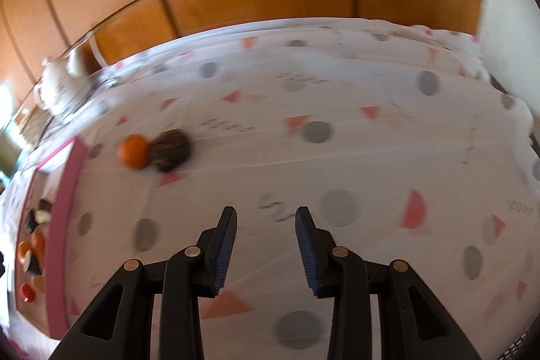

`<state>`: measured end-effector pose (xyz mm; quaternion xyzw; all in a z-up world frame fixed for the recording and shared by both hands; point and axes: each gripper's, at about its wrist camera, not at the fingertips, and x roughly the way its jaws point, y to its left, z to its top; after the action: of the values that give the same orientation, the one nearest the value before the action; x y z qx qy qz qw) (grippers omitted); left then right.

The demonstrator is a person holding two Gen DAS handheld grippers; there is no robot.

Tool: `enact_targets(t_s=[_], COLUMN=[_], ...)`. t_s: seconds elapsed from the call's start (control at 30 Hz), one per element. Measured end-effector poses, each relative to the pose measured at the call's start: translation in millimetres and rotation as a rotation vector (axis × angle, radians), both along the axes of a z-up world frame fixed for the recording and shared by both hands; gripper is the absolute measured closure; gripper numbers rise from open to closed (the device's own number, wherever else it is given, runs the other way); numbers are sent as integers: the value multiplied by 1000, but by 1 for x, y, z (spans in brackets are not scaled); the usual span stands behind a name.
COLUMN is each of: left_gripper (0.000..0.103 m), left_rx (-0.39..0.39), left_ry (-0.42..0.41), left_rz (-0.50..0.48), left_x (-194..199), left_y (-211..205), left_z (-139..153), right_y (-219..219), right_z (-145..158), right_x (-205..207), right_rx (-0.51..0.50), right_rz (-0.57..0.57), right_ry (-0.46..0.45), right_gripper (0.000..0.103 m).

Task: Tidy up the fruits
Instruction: 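Withdraw the open right gripper from the tray back over the cloth, then reach the left gripper to the small orange and close it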

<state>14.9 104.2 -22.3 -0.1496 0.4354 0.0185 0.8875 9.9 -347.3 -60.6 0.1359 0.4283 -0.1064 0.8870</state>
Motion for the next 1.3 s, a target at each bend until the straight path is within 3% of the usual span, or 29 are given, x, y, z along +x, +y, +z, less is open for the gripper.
enact_targets(t_s=[0.7, 1.3], left_gripper=[43, 43], left_rx=[51, 110], left_ry=[-4, -20], left_rz=[-96, -454], left_x=[14, 60], left_y=[-34, -164], left_z=[9, 16], right_y=[-97, -98], right_z=[-22, -31], right_x=[-26, -25], right_rx=[-132, -140], right_rz=[-368, -352], right_ry=[28, -8], right_gripper=[67, 48])
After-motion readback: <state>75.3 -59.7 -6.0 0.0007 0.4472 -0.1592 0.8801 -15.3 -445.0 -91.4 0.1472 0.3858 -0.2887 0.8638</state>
